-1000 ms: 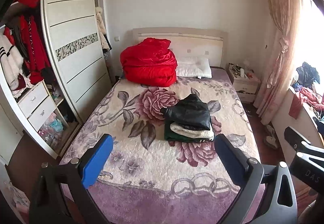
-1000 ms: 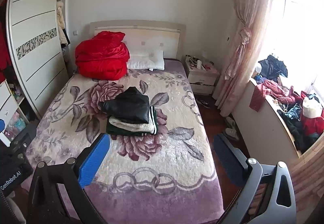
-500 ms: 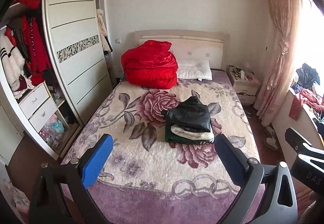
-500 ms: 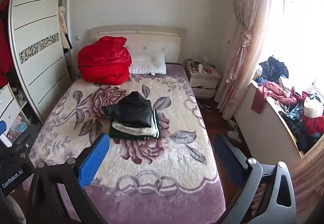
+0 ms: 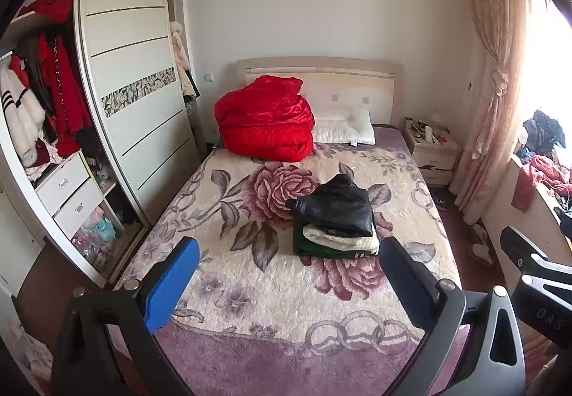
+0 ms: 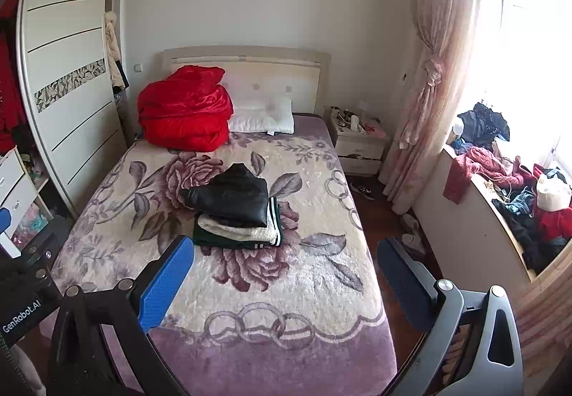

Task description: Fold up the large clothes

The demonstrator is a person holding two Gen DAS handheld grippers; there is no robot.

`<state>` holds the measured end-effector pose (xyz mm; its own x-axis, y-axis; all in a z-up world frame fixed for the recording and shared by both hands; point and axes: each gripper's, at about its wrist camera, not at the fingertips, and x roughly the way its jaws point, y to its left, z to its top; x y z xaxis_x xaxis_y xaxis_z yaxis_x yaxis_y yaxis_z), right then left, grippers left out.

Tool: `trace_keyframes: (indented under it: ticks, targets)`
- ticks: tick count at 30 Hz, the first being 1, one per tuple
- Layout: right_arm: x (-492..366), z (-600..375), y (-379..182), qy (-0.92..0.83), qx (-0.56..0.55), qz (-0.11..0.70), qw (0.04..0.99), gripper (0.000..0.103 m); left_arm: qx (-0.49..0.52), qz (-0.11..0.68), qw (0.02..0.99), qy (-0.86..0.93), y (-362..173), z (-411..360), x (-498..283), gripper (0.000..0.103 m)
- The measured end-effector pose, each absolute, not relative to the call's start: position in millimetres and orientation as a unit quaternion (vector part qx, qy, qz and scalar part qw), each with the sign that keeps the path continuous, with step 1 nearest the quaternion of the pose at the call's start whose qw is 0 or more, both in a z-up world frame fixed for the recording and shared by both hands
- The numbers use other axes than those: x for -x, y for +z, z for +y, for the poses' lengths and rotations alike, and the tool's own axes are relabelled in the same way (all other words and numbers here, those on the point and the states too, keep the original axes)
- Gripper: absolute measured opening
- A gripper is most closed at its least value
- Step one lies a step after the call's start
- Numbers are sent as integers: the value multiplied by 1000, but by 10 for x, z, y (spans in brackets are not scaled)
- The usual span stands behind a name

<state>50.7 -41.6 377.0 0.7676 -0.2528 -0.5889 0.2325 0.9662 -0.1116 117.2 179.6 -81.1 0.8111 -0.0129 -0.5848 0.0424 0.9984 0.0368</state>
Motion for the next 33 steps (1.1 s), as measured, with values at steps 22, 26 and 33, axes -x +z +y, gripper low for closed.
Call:
trace_keyframes:
  ticks: [22,26,33]
  targets:
    - [-459,-378,3743,-133,12,313,940,103,-26,300,953,-12,-765,1770,-1163,102]
    - [-460,-342,3738,-132,12,311,941,103,-25,299,954,-11,-718,1749,-1182,102]
    - [-426,-317,3730,-132,11,311,941,103,-25,299,954,-10,-715,1759,-1185,102]
